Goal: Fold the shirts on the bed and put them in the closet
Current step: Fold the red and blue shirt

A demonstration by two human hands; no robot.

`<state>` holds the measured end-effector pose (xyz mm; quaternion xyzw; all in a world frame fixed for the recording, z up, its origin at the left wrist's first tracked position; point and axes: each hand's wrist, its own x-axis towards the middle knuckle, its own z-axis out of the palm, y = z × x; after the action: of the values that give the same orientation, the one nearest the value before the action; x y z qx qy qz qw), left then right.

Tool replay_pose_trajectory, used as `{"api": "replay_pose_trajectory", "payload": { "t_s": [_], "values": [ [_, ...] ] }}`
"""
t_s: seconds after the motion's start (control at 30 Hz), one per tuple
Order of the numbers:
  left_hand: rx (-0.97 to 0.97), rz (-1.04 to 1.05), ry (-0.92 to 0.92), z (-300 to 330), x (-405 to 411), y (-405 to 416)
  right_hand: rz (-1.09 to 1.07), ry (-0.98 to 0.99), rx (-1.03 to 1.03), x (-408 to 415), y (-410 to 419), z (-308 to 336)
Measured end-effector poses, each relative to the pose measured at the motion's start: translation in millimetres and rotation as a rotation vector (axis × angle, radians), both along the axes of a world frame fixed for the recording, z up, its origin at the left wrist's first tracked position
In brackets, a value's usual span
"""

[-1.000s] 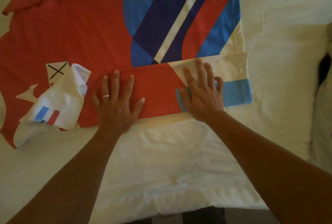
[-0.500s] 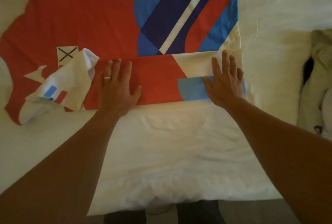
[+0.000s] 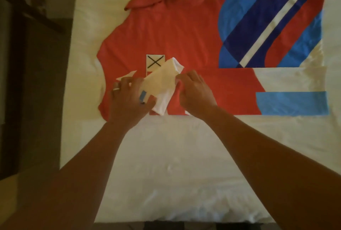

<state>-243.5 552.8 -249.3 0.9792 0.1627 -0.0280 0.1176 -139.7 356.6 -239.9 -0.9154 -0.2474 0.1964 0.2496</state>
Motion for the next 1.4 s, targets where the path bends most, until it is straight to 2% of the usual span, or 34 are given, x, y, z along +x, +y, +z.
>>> {"api": "replay_pose_trajectory", "payload": {
  "t_s": [0.1, 0.2, 0.3, 0.4, 0.47, 0.53, 0.6, 0.63, 0.7, 0.77, 0.83, 0.93, 1.0, 1.07, 1.13, 1.2, 1.3, 1.4],
  "values": [
    [0.026, -0.194, 0.110, -9.1, 2.5, 22.0, 0.069, 0.002, -0.180, 9.4, 30.3, 0.8],
    [-0.191, -0.143, 0.084, -6.9, 10.5, 32.8, 0.037, -0.034, -0.213, 15.7, 42.0, -0.4],
    [-0.449, 0.021, 0.067, 2.4, 24.2, 40.8, 0.028, -0.033, -0.191, 30.2, 47.0, 7.0],
    [-0.726, 0.210, 0.080, 15.8, 44.2, 58.1, 0.000, 0.049, -0.171, 51.6, 63.1, 20.6],
    [-0.887, 0.376, 0.051, 22.0, 58.6, 74.0, -0.143, 0.135, -0.109, 65.5, 81.1, 20.4],
    [-1.010, 0.621, -0.092, 26.4, 74.5, 80.9, -0.405, 0.254, 0.098, 75.1, 92.9, 20.0],
    [-1.103, 0.848, -0.264, 27.1, 85.5, 91.2, -0.606, 0.263, 0.281, 77.9, 103.0, 14.7],
    [-1.129, 0.889, -0.303, 27.2, 88.3, 92.9, -0.632, 0.232, 0.292, 75.2, 105.1, 12.8],
    [-1.063, 0.816, -0.251, 25.6, 88.4, 90.6, -0.569, 0.135, 0.192, 64.1, 105.8, 10.8],
    [-0.923, 0.693, -0.105, 19.3, 84.9, 86.4, -0.473, 0.054, 0.062, 57.4, 101.5, 1.9],
    [-0.789, 0.582, 0.022, 11.4, 82.0, 84.0, -0.452, 0.077, -0.043, 59.8, 98.4, -5.9],
    [-0.618, 0.459, 0.078, 0.7, 91.6, 88.4, -0.482, 0.196, -0.112, 74.5, 102.5, -9.4],
    [-0.616, 0.394, 0.066, -1.4, 103.1, 90.4, -0.504, 0.270, -0.094, 84.3, 105.3, -9.9],
    [-0.627, 0.382, -0.021, 1.5, 116.9, 92.4, -0.578, 0.291, -0.012, 93.4, 103.5, -8.8],
    [-0.652, 0.434, -0.127, 6.1, 128.2, 93.7, -0.671, 0.272, 0.059, 98.2, 99.4, -6.6],
    [-0.688, 0.525, -0.174, 9.7, 132.2, 92.9, -0.690, 0.196, 0.029, 94.8, 97.8, -4.1],
    [-0.637, 0.566, -0.143, 15.1, 116.4, 92.5, -0.490, -0.090, -0.031, 80.4, 107.5, 2.7],
    [-0.576, 0.551, -0.104, 25.5, 73.6, 92.5, -0.192, -0.104, 0.061, 65.9, 132.0, 5.4]
  ]
}}
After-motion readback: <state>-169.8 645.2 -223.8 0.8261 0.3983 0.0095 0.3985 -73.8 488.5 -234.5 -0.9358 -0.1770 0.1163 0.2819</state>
